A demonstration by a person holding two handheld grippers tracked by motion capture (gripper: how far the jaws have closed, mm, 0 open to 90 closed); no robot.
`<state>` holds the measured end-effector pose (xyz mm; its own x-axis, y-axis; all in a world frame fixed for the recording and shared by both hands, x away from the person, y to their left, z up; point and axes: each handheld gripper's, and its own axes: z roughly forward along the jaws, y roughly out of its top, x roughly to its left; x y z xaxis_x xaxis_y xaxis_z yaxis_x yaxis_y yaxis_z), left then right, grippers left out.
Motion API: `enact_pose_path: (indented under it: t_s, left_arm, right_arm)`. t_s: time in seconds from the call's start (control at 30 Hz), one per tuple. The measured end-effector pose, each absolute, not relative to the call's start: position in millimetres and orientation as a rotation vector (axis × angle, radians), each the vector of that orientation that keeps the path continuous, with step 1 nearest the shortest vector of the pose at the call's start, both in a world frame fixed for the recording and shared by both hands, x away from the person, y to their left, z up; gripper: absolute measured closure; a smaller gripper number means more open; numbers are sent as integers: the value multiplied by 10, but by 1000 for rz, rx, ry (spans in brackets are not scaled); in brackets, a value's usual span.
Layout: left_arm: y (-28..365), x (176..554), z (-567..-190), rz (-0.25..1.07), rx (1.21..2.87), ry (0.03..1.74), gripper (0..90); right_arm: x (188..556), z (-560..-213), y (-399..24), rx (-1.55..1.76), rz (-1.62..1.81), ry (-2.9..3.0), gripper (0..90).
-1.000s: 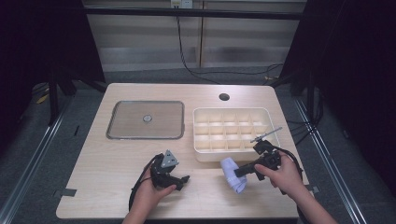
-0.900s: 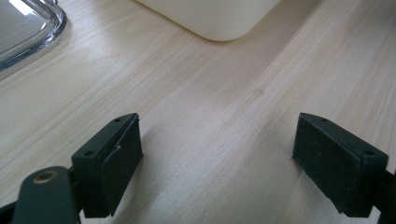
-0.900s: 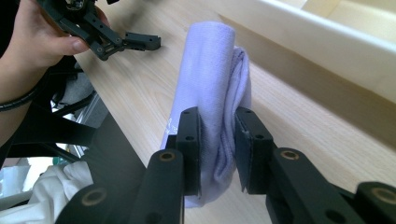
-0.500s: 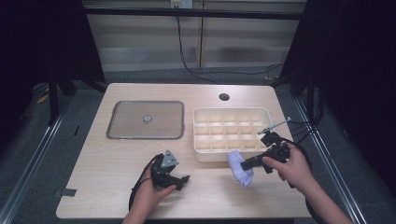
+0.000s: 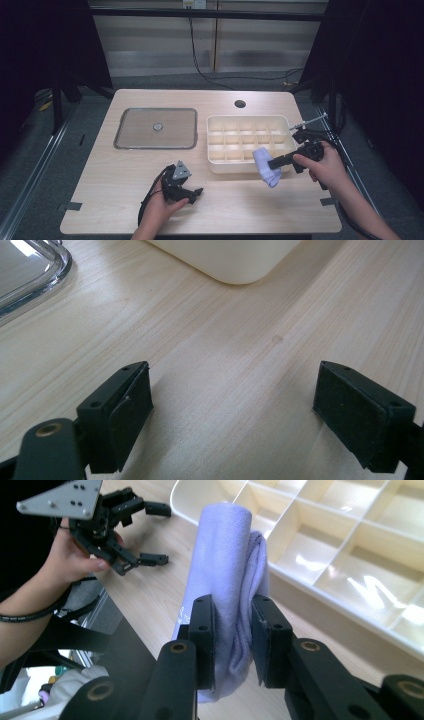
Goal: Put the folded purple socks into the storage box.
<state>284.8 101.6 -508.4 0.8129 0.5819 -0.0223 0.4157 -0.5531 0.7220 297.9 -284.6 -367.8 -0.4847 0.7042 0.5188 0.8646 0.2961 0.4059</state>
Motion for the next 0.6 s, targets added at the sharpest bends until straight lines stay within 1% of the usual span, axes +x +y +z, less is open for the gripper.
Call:
enact_pose_path:
  t_s: [0.23, 0.6]
  left_arm:
    - [1015, 2848, -5086, 280, 2232, 728, 152]
    - [1015, 2848, -5086, 281, 2232, 728, 152]
  right_arm:
    - [3080, -3591, -2998, -1509, -950, -2325, 736]
    - [3234, -3604, -3229, -1601, -946, -2303, 736]
